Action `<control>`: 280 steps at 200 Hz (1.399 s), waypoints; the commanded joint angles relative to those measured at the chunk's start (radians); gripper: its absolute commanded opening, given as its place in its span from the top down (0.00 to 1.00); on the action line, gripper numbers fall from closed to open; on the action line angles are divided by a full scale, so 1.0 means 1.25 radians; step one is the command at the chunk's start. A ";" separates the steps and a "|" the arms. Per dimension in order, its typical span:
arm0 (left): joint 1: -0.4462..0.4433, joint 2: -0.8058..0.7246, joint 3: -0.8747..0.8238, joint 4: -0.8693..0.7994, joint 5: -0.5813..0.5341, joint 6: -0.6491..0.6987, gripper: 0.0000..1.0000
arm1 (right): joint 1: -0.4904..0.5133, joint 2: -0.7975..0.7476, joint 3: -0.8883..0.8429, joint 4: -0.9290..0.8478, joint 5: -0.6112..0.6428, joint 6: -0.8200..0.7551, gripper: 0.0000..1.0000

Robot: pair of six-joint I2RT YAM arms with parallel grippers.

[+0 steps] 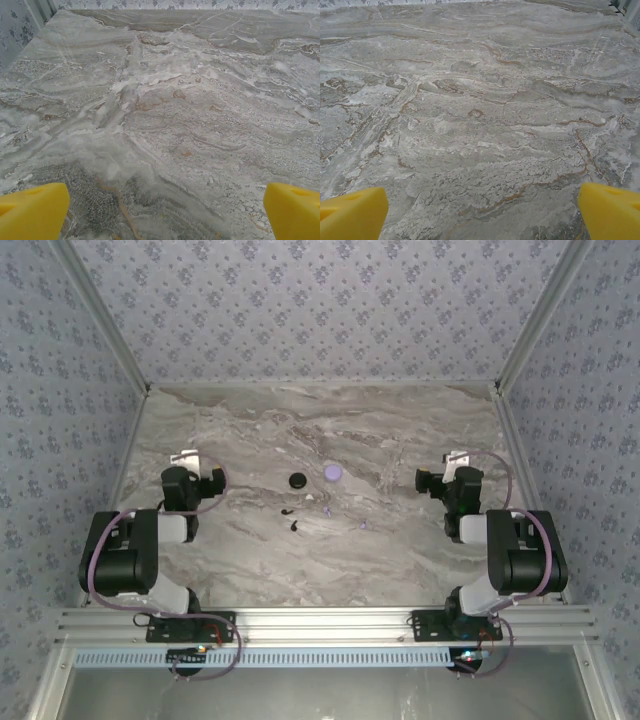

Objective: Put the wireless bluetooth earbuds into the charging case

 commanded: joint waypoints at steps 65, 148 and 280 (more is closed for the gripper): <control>-0.005 0.003 0.015 -0.001 -0.005 -0.009 0.01 | -0.005 -0.001 0.014 -0.008 -0.001 -0.015 0.00; -0.005 0.000 0.018 -0.008 -0.001 -0.007 0.01 | 0.001 -0.005 0.015 -0.011 0.011 -0.018 0.00; -0.072 -0.353 0.240 -0.719 0.041 -0.266 0.01 | 0.095 -0.103 0.390 -0.772 -0.025 0.149 0.00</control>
